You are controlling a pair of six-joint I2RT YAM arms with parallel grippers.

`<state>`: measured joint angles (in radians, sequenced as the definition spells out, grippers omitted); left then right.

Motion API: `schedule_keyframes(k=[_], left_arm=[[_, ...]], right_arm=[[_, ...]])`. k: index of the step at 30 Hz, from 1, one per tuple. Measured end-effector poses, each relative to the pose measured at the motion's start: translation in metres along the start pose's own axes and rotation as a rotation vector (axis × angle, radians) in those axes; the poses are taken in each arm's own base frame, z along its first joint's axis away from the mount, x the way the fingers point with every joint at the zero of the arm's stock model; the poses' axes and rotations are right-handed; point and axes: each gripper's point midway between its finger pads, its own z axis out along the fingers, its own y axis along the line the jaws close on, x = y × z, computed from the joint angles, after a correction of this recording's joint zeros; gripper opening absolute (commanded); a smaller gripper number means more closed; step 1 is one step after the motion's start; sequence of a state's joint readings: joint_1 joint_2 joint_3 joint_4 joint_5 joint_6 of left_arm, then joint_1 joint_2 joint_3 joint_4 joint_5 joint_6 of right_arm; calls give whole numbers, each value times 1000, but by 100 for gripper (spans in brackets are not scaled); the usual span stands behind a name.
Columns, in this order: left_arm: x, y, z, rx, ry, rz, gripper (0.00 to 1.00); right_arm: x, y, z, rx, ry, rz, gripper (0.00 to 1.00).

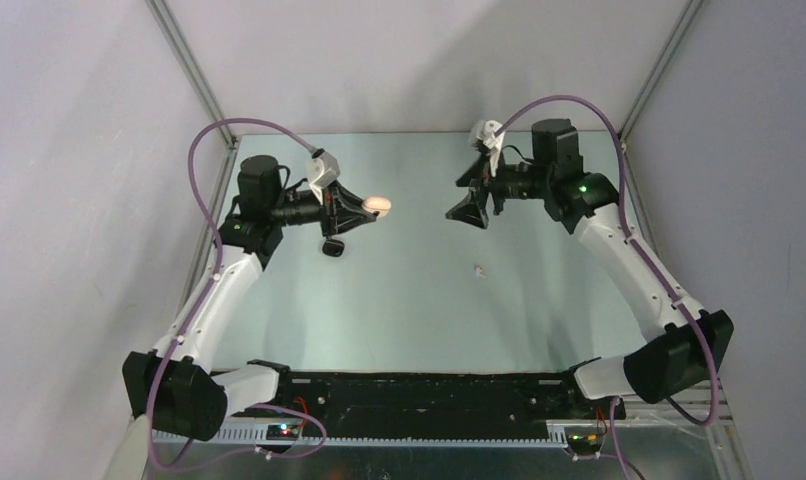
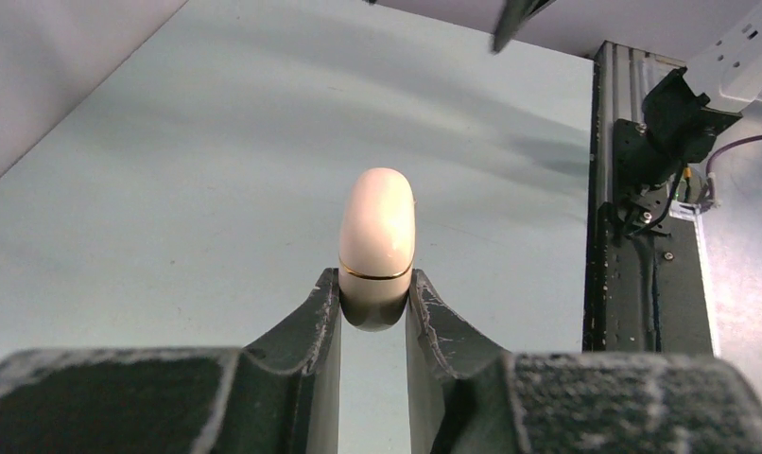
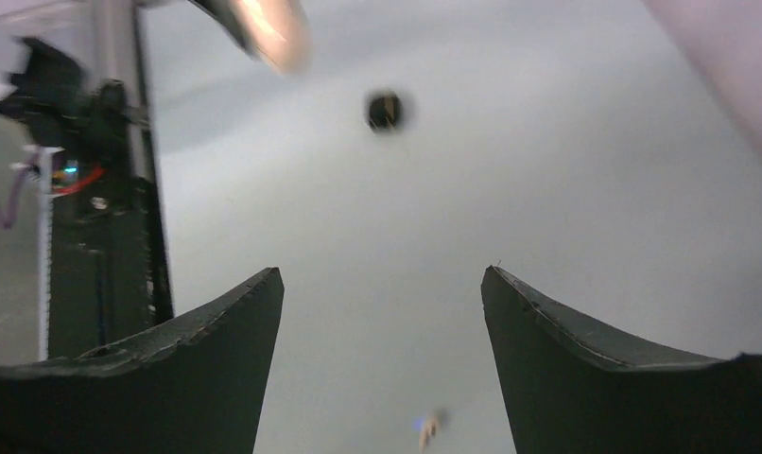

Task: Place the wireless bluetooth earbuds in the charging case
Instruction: Place the earbud at the center of the board, then open the charging case.

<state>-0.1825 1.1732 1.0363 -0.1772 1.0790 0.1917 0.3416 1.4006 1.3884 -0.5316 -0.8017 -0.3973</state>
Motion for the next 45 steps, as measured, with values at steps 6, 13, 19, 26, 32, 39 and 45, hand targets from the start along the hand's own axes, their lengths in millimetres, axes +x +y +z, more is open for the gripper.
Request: schedule_keyframes(k=[6, 13, 19, 26, 32, 39, 45], left_arm=[[0, -14, 8, 68, 4, 62, 0], [-2, -32, 12, 145, -7, 124, 0], [-14, -45, 7, 154, -28, 164, 0], [-19, -46, 4, 136, -37, 188, 0], [-23, -44, 1, 107, -41, 209, 0], [-21, -44, 0, 94, -37, 218, 0], [-20, -51, 2, 123, -34, 211, 0]], right_arm=[[-70, 67, 15, -217, -174, -217, 78], [-71, 92, 61, -287, -134, -205, 77], [-78, 95, 71, -278, -139, -207, 73], [-82, 93, 74, -240, -138, -157, 69], [-90, 92, 74, -230, -164, -112, 68], [-94, 90, 74, -225, -176, -96, 68], [-102, 81, 71, -176, -203, -108, 68]])
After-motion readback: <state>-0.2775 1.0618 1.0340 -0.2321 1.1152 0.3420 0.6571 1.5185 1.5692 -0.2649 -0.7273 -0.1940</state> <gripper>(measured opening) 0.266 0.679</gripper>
